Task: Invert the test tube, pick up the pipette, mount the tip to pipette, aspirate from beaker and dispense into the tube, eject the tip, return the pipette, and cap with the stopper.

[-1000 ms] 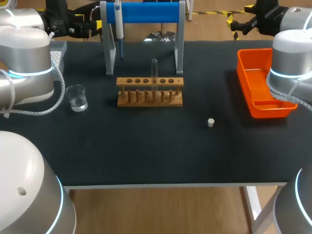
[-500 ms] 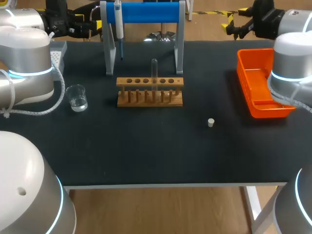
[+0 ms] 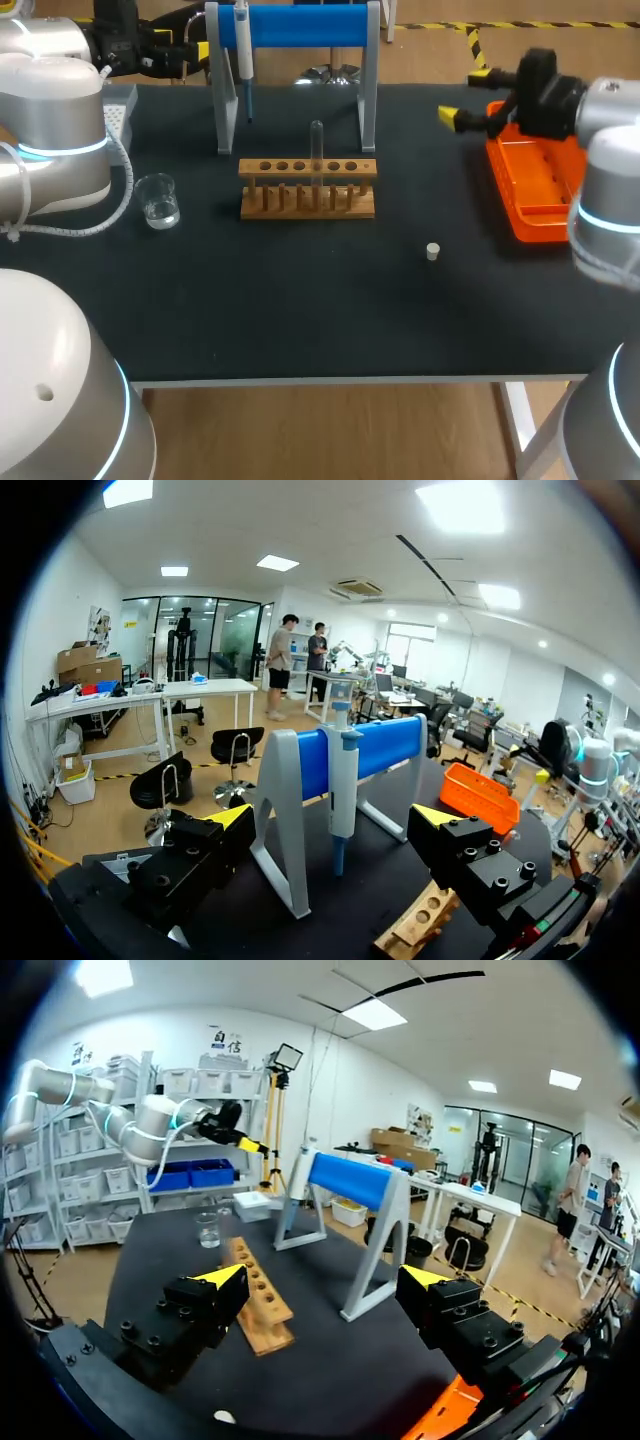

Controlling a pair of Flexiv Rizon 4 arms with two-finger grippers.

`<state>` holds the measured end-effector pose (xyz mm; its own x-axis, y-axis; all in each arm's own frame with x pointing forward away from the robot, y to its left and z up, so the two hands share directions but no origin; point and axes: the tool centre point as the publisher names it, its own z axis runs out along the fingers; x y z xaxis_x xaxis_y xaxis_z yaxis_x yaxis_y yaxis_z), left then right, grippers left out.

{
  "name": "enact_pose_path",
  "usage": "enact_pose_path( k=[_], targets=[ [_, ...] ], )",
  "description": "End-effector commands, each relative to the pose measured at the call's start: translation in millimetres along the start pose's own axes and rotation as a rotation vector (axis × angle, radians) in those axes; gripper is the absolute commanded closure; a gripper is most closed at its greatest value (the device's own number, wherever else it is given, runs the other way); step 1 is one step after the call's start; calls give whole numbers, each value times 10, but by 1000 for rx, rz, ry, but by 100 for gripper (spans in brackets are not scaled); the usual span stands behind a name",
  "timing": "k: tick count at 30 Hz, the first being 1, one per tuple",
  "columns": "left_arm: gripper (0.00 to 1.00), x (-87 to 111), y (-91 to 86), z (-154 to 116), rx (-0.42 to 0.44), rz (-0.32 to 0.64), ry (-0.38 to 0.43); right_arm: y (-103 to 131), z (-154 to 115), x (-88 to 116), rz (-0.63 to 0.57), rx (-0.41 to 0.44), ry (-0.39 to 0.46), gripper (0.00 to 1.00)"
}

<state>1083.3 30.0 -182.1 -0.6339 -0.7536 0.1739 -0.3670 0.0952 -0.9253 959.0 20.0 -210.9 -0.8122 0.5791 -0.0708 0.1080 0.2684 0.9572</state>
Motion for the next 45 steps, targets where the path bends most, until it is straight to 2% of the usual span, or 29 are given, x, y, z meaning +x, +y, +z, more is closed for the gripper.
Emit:
enact_pose_path(
  k=[1,9,17,35,39,45],
  targets=[
    [0,-2,0,0,0,0,-1,-117,-114,355,-14,-59,3,0],
    [0,-2,0,0,0,0,-1,-305,39,795,-51,-69,29,0],
    [0,-2,0,0,0,0,-1,-400,132,1085,-112,-46,67,0],
    [0,-2,0,0,0,0,-1,-409,138,1102,-128,-47,66,0],
    [0,279,80,-89,43,48,0,-409,138,1102,-128,-47,66,0],
    [0,841,436,-254,120,90,30,-409,138,1102,-128,-47,66,0]
  ],
)
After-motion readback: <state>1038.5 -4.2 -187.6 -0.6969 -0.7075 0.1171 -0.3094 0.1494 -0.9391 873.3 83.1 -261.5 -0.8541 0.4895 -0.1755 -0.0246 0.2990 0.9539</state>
